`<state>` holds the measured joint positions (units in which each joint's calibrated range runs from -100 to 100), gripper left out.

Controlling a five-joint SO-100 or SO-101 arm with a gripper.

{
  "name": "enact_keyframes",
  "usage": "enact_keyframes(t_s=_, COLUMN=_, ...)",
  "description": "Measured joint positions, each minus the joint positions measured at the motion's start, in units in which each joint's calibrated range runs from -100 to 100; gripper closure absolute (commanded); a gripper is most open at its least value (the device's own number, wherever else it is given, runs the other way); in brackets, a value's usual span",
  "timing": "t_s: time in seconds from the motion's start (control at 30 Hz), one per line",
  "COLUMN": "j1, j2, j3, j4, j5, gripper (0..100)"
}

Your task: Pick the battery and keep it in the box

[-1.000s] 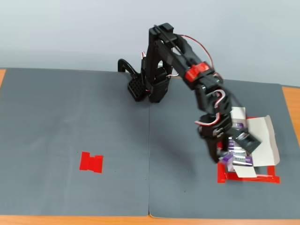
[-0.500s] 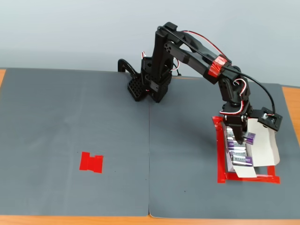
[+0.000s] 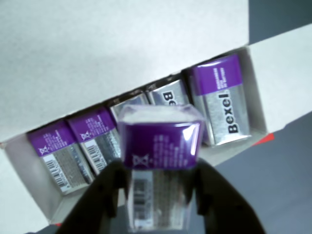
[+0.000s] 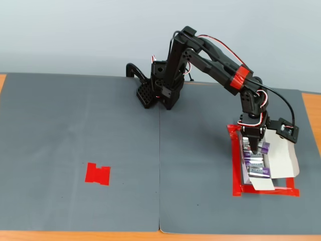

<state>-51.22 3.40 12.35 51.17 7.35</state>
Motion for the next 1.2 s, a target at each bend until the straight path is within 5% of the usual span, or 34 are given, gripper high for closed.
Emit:
enact_keyframes(t_s=0.67, j1=-0.3, j2=4.4, j3=-3.1, j4=0.0, j5=0.0, gripper=96)
enact_keyframes(t_s=0.93, j1=-0.3, j2=4.4, j3=-3.1, j4=0.0, j5=0.0, gripper=80)
enact_keyframes(t_s=1.2, j1=-0.3, j2=4.4, j3=-3.1, j4=0.0, j5=0.0, gripper=79)
